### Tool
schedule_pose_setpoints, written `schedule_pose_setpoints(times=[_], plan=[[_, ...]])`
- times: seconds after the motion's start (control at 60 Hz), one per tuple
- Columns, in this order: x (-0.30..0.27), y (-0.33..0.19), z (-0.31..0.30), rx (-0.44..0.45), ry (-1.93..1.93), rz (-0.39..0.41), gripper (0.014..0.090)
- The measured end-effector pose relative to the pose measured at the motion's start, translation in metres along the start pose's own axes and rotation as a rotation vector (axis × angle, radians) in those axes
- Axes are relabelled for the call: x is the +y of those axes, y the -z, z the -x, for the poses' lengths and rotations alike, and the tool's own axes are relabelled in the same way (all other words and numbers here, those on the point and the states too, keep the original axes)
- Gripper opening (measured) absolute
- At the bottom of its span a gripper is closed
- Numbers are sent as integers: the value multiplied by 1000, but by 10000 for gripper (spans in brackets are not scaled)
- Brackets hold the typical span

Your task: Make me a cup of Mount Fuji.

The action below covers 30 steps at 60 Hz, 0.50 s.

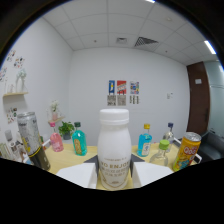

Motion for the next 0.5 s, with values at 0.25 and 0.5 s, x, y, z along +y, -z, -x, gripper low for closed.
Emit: schedule_pose_setpoints(times=[0.25,0.5], plan=[[-41,39,8,-49,-37,-59,486],[-49,103,-23,-65,-49,-157,485]])
